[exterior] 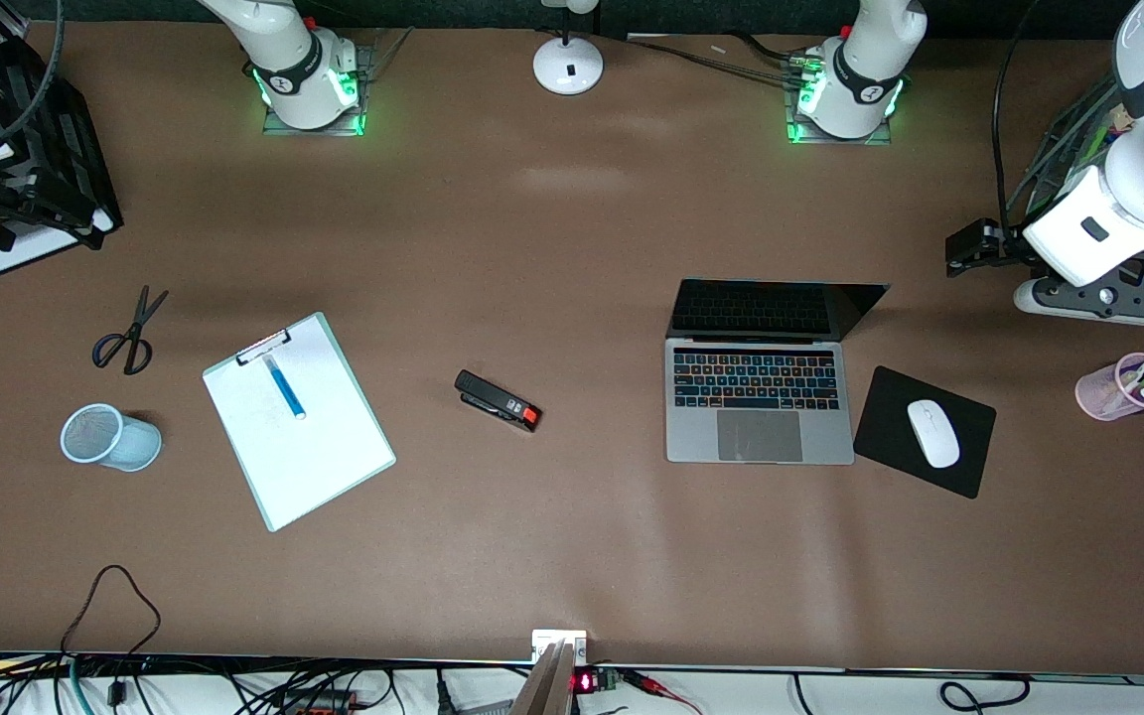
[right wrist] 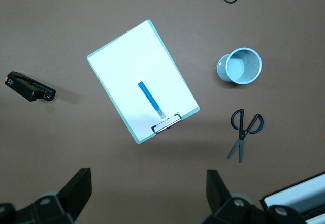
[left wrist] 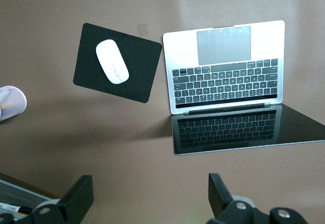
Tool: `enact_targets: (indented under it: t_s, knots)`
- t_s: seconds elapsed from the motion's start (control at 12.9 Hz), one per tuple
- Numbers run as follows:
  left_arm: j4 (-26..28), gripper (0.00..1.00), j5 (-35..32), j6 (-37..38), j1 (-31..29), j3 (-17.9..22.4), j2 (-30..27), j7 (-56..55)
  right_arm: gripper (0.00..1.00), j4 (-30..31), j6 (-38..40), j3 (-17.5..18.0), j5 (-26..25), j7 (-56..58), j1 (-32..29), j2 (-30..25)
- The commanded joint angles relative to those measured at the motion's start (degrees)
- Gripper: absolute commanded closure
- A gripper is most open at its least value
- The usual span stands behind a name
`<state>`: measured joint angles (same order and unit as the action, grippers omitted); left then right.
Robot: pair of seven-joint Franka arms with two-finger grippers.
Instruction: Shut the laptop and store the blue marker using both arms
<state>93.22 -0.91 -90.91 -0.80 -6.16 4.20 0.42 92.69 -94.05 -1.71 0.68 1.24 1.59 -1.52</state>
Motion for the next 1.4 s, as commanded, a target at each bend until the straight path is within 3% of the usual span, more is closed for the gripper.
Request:
enact_targets:
  t_s: [0.0,0.47,0.62,0.78,1.32]
  knots:
    - [-2.08,0.00,0.82,1.35,0.10,-0.08,0.90,1.43,0.00,0.92,0.27,0.04,0.11,0.35,-0.27,-1.03]
    - [-1.91,0.00,0.13,0.74,-0.07,-0.17,0.90,1.78,0.00,0.92,0.27,-0.05,0.20,0.35,-0.45,-0.94]
    - [-2.61,0.00,1.85,0.74,-1.82,0.10,2.92,4.32,0.00,0.92,0.27,-0.05,0.20,0.26,-0.45,-0.85]
    - [-7.33,0.00,1.70,0.91,0.44,-1.13,4.32,1.79,0.00,0.83,0.18,-0.13,0.28,0.35,-0.53,-0.68]
    - [-7.62,0.00,1.70,2.58,0.28,-1.23,4.77,2.04,0.00,-0.05,-0.44,-0.14,0.28,0.35,-0.62,0.38]
